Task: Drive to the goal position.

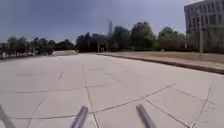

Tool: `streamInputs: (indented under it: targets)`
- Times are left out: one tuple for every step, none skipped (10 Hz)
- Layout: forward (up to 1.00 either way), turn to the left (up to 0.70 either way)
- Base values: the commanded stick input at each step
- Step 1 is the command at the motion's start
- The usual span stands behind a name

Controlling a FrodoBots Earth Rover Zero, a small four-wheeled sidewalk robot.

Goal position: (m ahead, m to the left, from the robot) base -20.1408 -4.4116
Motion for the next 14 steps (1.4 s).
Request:
streamInputs:
  targets:
    - [1.00,0.01]
    - [1.00,0.01]
    - [1.00,0.01]
    - [1.00,0.01]
    - [1.00,0.01]
    - [1.00,0.00]
    - [1.00,-0.12]
    - [1.00,-0.25]
    - [1.00,-0.37]
    - [1.00,-0.33]
    - [1.00,-0.10]
    - [1.00,0.01]
    - [1.00,0.01]
    - [1.00,0.01]
